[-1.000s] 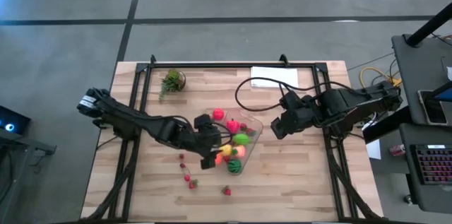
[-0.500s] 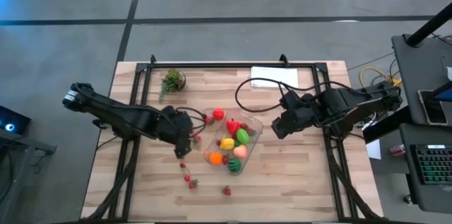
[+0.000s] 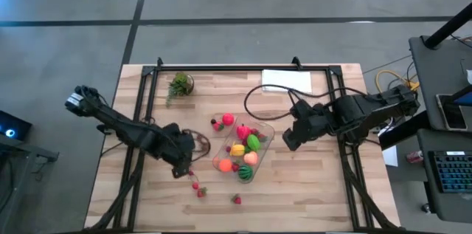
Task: Pick and placing Produce into tupperware
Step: Put the red strawberry into the transparent bin
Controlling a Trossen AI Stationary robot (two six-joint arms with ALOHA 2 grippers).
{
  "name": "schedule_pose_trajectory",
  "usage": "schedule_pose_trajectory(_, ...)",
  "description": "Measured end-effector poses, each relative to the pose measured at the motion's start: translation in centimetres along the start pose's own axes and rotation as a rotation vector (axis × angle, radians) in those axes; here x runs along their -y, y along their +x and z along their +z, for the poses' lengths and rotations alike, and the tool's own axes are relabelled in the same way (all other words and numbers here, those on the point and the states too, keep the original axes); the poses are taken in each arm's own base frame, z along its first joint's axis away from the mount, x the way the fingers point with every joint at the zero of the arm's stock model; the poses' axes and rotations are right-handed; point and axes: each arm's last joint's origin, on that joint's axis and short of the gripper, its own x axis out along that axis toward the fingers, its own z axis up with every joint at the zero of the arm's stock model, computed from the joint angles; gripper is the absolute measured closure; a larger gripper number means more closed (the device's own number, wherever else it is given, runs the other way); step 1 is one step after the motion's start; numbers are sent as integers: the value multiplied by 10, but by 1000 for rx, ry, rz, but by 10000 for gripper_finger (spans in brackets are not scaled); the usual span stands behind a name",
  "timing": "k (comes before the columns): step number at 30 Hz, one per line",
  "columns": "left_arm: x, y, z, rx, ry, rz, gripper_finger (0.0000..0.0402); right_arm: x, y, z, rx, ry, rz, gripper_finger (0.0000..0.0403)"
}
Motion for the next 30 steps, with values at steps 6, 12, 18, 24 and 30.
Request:
schedule_pose_trajectory(6,17,8,-8,-19,86,-3,100,-33,6,-21,-9,20,130,51)
schedule_pose_trajectory(12,27,9,-16,-40,122,-14,100,-77,31,-49,-117,39,230,51)
schedule_pose_trajectory(18,34,5,-27,-17,230,-8,100,-125,55,-87,-217,175,375,51)
schedule_pose_trajectory(24,42,1,-41,9,379,3,100,-163,98,-114,-241,380,439,51)
schedule_pose_trajectory(30,52,-5,-57,95,459,38,100,-185,150,-135,-268,503,433,51)
